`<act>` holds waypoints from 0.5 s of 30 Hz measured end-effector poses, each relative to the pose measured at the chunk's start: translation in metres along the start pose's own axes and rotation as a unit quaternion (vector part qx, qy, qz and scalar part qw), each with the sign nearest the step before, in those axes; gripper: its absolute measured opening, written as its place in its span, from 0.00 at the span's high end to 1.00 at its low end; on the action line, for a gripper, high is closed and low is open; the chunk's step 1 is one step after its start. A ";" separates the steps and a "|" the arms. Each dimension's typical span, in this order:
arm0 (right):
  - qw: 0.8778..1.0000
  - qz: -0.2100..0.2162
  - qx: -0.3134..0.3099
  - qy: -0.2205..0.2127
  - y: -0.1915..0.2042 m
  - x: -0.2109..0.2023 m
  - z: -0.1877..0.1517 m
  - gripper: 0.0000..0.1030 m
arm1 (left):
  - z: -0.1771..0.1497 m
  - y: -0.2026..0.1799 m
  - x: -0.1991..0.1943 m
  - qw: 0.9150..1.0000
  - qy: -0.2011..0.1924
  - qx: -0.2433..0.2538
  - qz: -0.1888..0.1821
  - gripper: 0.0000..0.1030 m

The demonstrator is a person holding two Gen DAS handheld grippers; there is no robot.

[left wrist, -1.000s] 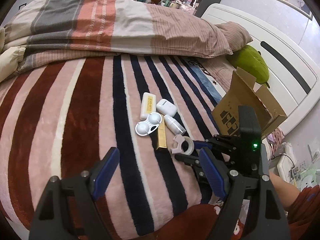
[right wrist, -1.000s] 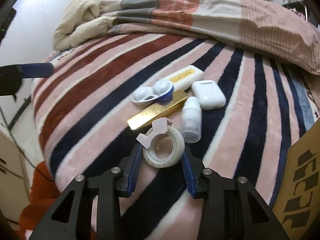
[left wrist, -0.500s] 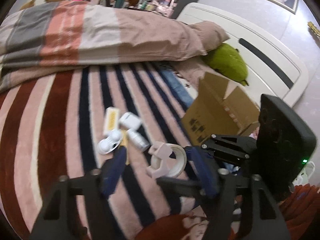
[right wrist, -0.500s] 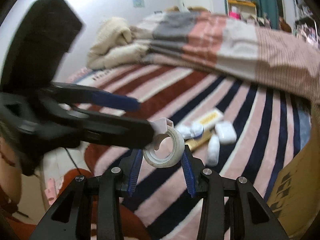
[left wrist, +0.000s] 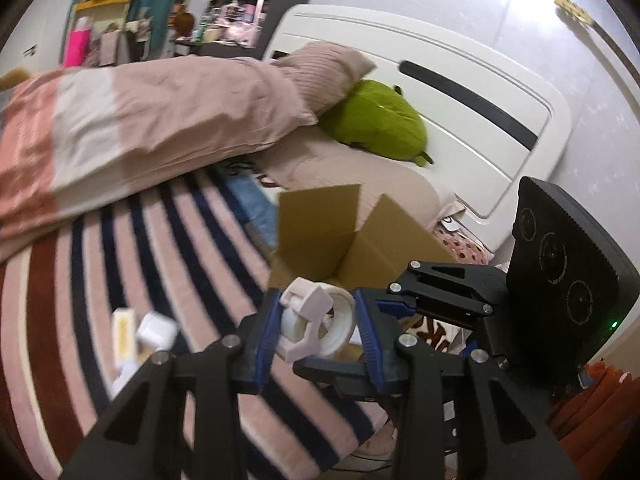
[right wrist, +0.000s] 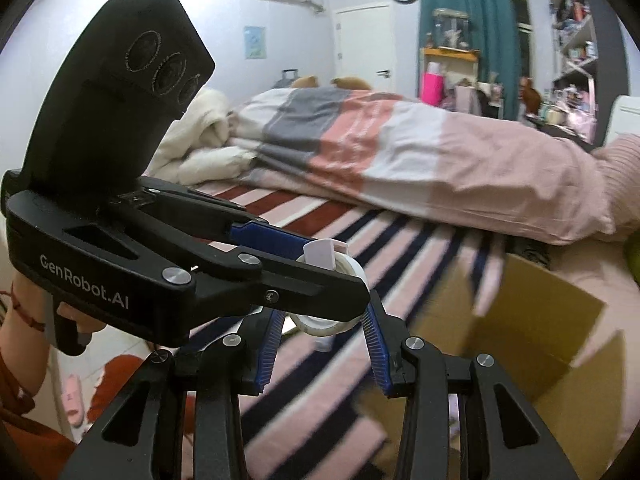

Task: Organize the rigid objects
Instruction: 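Carry the tape roll into the cardboard box and release it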

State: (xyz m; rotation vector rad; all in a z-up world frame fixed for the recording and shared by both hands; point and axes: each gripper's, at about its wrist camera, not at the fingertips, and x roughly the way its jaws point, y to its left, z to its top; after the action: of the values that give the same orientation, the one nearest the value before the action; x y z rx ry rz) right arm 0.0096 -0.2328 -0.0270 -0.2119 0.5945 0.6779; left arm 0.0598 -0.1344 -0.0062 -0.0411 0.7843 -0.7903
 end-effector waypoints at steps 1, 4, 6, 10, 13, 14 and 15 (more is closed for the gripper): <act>1.000 -0.008 0.005 0.000 -0.010 -0.005 -0.001 0.67 | 0.006 -0.006 0.008 1.000 0.004 0.006 -0.004 0.67; 0.999 -0.026 0.023 0.004 -0.037 -0.017 -0.006 0.67 | 0.021 -0.019 0.033 1.000 0.018 0.017 -0.017 0.67; 0.999 -0.033 0.039 0.013 -0.053 -0.021 -0.009 0.67 | 0.028 -0.023 0.051 0.999 0.030 0.015 -0.028 0.67; 0.996 -0.050 0.065 0.038 -0.079 -0.024 -0.016 0.66 | 0.035 -0.031 0.076 0.998 0.049 0.016 -0.038 0.67; 0.994 -0.057 0.080 0.055 -0.093 -0.025 -0.020 0.66 | 0.039 -0.034 0.089 0.997 0.062 0.017 -0.030 0.66; 0.993 -0.058 0.087 0.064 -0.097 -0.023 -0.021 0.66 | 0.039 -0.034 0.091 0.998 0.064 0.016 -0.026 0.61; 0.992 -0.060 0.090 0.071 -0.098 -0.022 -0.023 0.66 | 0.040 -0.034 0.093 0.998 0.065 0.015 -0.022 0.46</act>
State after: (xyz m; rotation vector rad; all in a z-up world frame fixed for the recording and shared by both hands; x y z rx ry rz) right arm 0.0490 -0.3278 -0.0337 -0.1277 0.7699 0.4916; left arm 0.1051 -0.2289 -0.0241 0.0212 0.8967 -0.8520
